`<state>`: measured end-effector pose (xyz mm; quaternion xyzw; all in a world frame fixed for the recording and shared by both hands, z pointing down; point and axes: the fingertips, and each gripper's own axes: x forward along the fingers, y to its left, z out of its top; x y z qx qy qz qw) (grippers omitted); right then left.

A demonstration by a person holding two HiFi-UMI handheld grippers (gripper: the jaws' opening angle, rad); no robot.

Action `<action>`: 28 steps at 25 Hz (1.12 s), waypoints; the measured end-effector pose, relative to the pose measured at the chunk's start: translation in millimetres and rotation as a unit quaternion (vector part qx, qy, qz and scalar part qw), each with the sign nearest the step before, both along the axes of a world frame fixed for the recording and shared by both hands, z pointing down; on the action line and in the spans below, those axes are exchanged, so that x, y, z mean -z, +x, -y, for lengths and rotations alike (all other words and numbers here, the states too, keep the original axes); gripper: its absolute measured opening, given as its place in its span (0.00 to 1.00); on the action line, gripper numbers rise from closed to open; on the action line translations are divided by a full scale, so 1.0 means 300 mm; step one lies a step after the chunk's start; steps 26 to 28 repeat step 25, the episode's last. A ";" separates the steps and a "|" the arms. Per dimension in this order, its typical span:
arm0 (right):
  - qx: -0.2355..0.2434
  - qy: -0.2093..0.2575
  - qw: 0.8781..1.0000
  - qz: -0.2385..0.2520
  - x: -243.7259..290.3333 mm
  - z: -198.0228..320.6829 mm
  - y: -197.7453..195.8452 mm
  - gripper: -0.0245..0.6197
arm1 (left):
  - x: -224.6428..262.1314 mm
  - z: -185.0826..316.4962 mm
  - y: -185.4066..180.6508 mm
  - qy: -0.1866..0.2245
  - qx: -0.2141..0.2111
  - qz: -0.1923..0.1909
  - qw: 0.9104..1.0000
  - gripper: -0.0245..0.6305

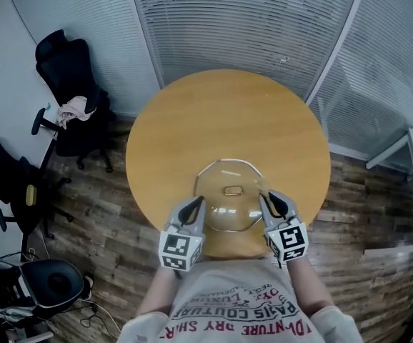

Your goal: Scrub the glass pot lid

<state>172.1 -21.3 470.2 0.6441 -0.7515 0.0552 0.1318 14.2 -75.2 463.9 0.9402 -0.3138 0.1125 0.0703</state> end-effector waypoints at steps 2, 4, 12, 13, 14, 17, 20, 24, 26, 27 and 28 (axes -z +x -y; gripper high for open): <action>0.004 0.004 1.000 0.006 0.009 -0.001 0.009 0.12 | 0.002 -0.004 0.011 -0.001 0.003 0.002 1.000 0.05; 0.002 0.005 1.000 0.010 0.012 -0.007 0.017 0.12 | 0.004 -0.005 0.015 -0.002 0.007 0.001 1.000 0.05; -0.011 -0.011 1.000 0.025 -0.008 -0.049 0.048 0.12 | 0.015 -0.050 0.049 0.003 0.003 -0.002 1.000 0.05; -0.011 -0.013 0.999 0.027 -0.009 -0.054 0.049 0.12 | 0.018 -0.058 0.056 0.004 0.000 -0.001 1.000 0.05; -0.011 -0.013 0.999 0.030 -0.009 -0.060 0.049 0.12 | 0.022 -0.065 0.062 0.005 -0.001 0.000 1.000 0.05; -0.014 -0.010 0.999 0.037 0.007 -0.074 0.051 0.12 | 0.036 -0.081 0.070 0.006 -0.004 -0.001 1.000 0.05; -0.019 -0.009 0.999 0.043 0.017 -0.074 0.052 0.12 | 0.038 -0.085 0.071 0.004 -0.002 -0.006 1.000 0.05; -0.023 -0.013 0.998 0.063 0.006 -0.056 0.050 0.12 | 0.015 -0.097 0.089 -0.004 0.001 -0.007 1.000 0.05; -0.024 -0.014 0.997 0.067 0.004 -0.053 0.052 0.12 | 0.007 -0.103 0.099 -0.007 0.000 -0.007 1.000 0.05; -0.024 -0.014 0.997 0.067 0.004 -0.053 0.052 0.12 | 0.007 -0.103 0.099 -0.007 0.000 -0.007 1.000 0.05; -0.024 -0.014 0.997 0.067 0.004 -0.053 0.052 0.12 | 0.007 -0.103 0.099 -0.007 0.000 -0.007 1.000 0.05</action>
